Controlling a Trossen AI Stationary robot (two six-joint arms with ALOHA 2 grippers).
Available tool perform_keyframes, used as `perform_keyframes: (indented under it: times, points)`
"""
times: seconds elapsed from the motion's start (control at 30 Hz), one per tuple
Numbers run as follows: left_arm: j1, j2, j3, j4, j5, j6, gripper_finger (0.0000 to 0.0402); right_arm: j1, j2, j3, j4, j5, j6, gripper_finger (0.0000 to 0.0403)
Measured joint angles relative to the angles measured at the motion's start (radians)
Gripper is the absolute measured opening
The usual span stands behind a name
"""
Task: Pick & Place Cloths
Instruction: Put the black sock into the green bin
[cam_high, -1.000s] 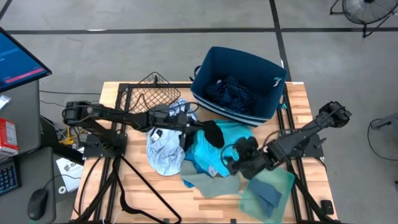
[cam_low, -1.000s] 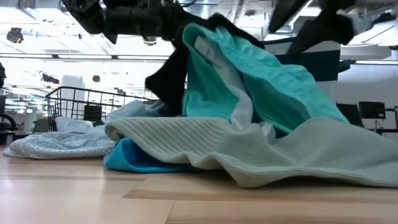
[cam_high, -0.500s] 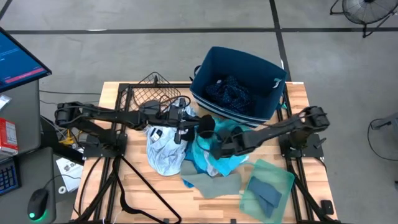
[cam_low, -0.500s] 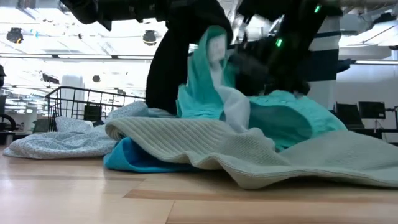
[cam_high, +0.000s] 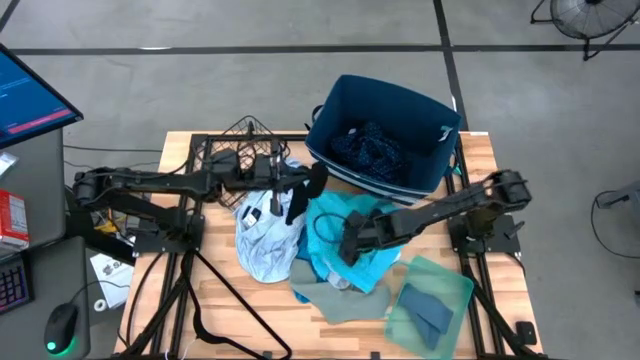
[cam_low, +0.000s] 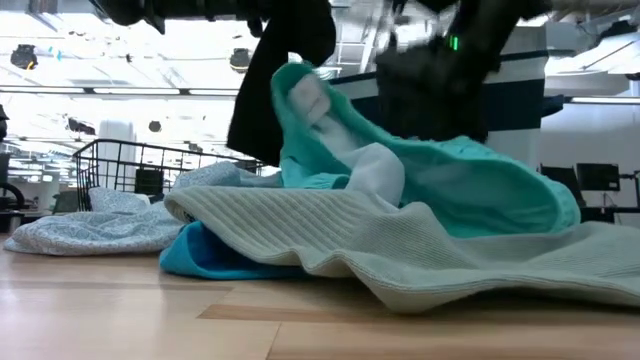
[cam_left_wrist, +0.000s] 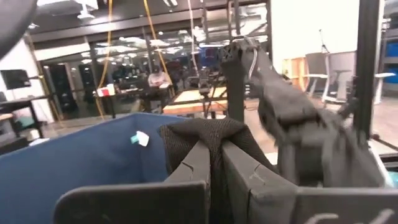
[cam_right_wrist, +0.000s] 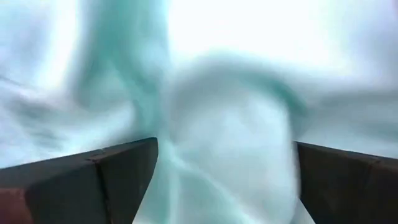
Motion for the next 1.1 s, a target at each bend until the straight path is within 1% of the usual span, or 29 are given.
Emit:
perform_keyframes:
  times: [0.13, 0.27, 0.33, 0.5, 0.63, 0.73, 0.8, 1.0, 1.1]
  points:
    - [0.003, 0.0, 0.0, -0.013, 0.003, -0.015, 0.0001, -0.014, -0.149, 0.0, 0.01, 0.006, -0.044, 0.0326]
    - [0.002, 0.0, 0.0, -0.014, 0.08, -0.016, 0.0001, -0.022, -0.272, 0.0, 0.038, 0.023, -0.091, 0.0326]
    - [0.002, 0.0, 0.0, -0.013, 0.132, -0.019, 0.0001, -0.027, -0.319, 0.0, 0.101, 0.037, -0.142, 0.0326]
    - [0.002, 0.0, 0.0, -0.013, 0.249, -0.061, 0.0001, -0.05, -0.401, 0.002, 0.339, 0.039, -0.34, 0.0326]
    - [0.002, 0.0, 0.0, -0.013, 0.307, -0.072, 0.0001, -0.082, -0.413, 0.002, 0.461, 0.04, -0.485, 0.0326]
    - [0.002, 0.0, 0.0, -0.013, 0.313, -0.067, 0.0001, -0.107, -0.399, 0.002, 0.525, 0.039, -0.572, 0.0326]
    - [0.002, 0.0, 0.0, -0.013, 0.312, -0.067, 0.0001, -0.121, -0.374, 0.002, 0.544, 0.02, -0.61, 0.0326]
    - [0.002, 0.001, 0.0, -0.013, 0.312, -0.066, 0.0001, -0.156, -0.286, 0.002, 0.633, -0.095, -0.627, 0.0326]
    - [0.002, 0.001, 0.0, -0.012, 0.307, -0.066, 0.0001, -0.165, -0.245, 0.002, 0.652, -0.127, -0.626, 0.0326]
